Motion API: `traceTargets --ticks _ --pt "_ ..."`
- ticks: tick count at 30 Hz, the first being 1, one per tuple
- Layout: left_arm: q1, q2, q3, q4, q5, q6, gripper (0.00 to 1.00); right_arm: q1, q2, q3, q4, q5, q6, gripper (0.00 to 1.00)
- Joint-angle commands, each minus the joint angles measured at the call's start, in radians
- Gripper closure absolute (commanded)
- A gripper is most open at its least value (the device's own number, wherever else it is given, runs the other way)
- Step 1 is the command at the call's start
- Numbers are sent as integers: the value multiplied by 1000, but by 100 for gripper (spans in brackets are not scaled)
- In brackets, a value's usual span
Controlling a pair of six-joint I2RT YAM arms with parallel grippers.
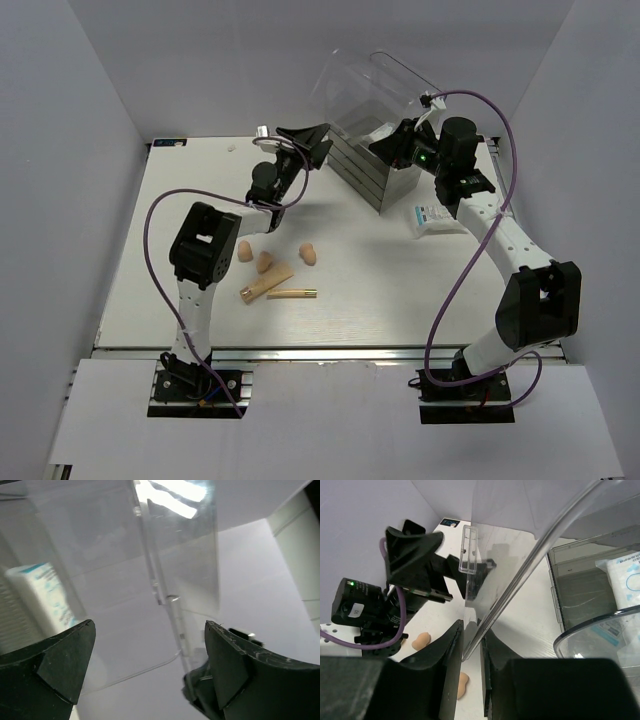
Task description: Organize the makeup
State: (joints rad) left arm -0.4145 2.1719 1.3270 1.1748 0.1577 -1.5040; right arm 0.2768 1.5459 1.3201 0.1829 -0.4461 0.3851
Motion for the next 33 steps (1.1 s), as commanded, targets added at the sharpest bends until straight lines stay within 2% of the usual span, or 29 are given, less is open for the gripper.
traceTargets --ticks 1,13,17,18,19,20,21,23,24,27,29,33 --pt "0 -6 76 108 31 -59 2 5 -58 50 81 -22 -20 76" --pt "-1 43 233 83 45 -90 6 9 -64 37 73 -29 -25 74" --pt "-1 57 267 79 43 -104 7 7 -75 30 60 -39 -43 64" --pt "-1 57 273 77 43 -105 8 7 -82 30 46 -63 -81 55" --pt "-1 58 290 71 43 -108 8 6 -87 28 12 -86 -115 50" --pt "0 58 299 66 45 -108 8 5 -104 28 -20 -110 -220 43" --pt "-1 58 308 59 46 -108 9 5 -119 19 -57 -165 -288 31" --pt "0 58 334 45 46 -108 10 4 -179 -16 -167 -221 -427 21" --pt "-1 57 339 40 48 -108 11 4 -206 -41 -201 -277 -563 16" --pt "0 46 350 20 43 -110 13 2 -334 -183 -312 -321 -823 13" --pt "0 37 351 -1 42 -117 15 1 -413 -297 -326 -283 -900 11" --pt "5 -10 363 -108 65 -110 14 -57 -431 -369 -364 -175 -1006 11"
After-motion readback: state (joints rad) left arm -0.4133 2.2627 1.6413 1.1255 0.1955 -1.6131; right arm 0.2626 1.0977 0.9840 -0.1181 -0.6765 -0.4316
